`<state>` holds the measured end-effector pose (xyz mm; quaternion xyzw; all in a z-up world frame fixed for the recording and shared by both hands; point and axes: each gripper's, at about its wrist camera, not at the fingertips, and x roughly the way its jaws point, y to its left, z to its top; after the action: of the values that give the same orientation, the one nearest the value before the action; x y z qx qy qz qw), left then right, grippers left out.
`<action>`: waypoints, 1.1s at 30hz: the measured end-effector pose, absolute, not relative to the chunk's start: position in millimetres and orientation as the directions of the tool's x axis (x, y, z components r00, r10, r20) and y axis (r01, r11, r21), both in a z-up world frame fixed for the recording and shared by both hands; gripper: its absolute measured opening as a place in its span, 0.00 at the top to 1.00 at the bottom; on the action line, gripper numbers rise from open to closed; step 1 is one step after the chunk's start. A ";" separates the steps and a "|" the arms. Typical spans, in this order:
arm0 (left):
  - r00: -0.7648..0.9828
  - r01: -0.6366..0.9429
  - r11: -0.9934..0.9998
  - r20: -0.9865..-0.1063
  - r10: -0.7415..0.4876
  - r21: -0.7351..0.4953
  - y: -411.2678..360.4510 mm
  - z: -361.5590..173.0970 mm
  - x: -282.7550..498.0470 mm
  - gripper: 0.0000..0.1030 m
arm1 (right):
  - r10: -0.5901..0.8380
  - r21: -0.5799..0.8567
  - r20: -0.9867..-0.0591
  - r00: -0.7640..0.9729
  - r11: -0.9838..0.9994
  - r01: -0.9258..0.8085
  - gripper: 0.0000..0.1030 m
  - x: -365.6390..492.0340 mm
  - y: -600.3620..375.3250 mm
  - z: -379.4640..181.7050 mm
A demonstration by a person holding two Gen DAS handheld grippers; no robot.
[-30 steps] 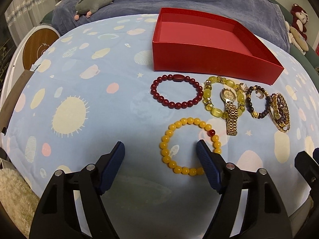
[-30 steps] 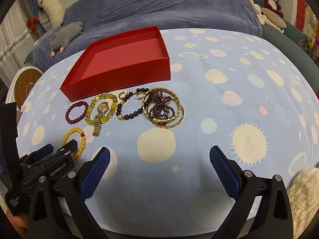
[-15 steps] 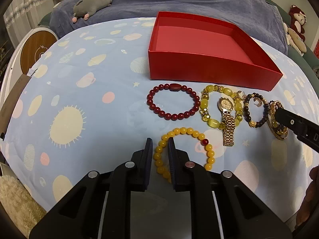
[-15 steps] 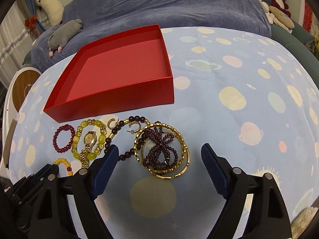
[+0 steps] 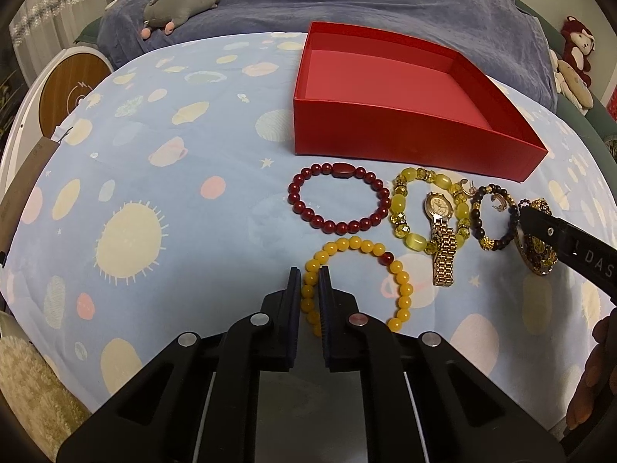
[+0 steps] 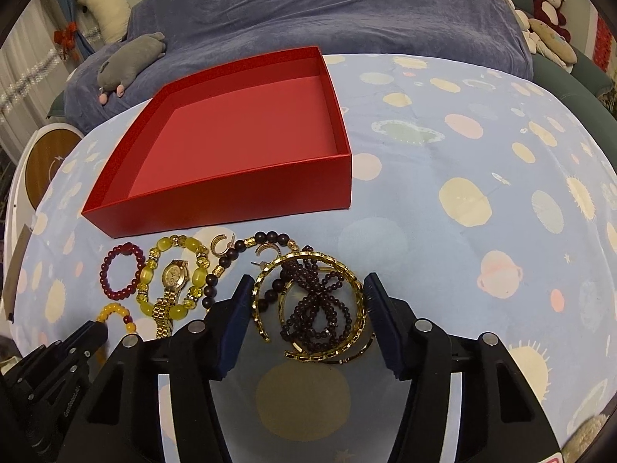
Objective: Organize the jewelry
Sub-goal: 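Grasp the yellow amber bead bracelet with the left tool while the right tool grasps the gold bead bracelet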
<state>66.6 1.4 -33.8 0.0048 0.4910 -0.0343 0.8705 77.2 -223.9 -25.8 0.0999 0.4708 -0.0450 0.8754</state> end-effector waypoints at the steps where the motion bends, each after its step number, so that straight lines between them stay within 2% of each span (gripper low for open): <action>1: 0.514 0.064 0.998 -0.856 -0.056 -0.027 2.1 -33.5 65.9 0.92 | 0.018 0.140 -0.828 0.560 0.974 0.175 0.46 74.5 -224.4 -22.5; 20: 0.564 0.076 0.994 -0.819 -0.107 -0.078 6.7 5.5 43.3 0.93 | 0.096 0.233 -0.788 0.608 0.961 0.151 0.46 19.2 -218.4 12.3; 27: 0.602 0.117 0.989 -0.785 -0.142 -0.089 2.7 40.5 59.6 0.93 | 0.101 0.240 -0.767 0.634 0.961 0.138 0.46 34.5 -223.3 29.6; 33: 0.650 0.160 0.983 -0.741 -0.172 -0.088 -10.2 71.4 100.1 0.93 | 0.120 0.263 -0.746 0.656 0.957 0.124 0.46 79.9 -231.2 45.7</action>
<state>100.1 -10.2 71.4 -0.0072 0.4085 -0.0913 0.9082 79.9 -231.2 45.7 0.1470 0.4150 -0.0010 0.8979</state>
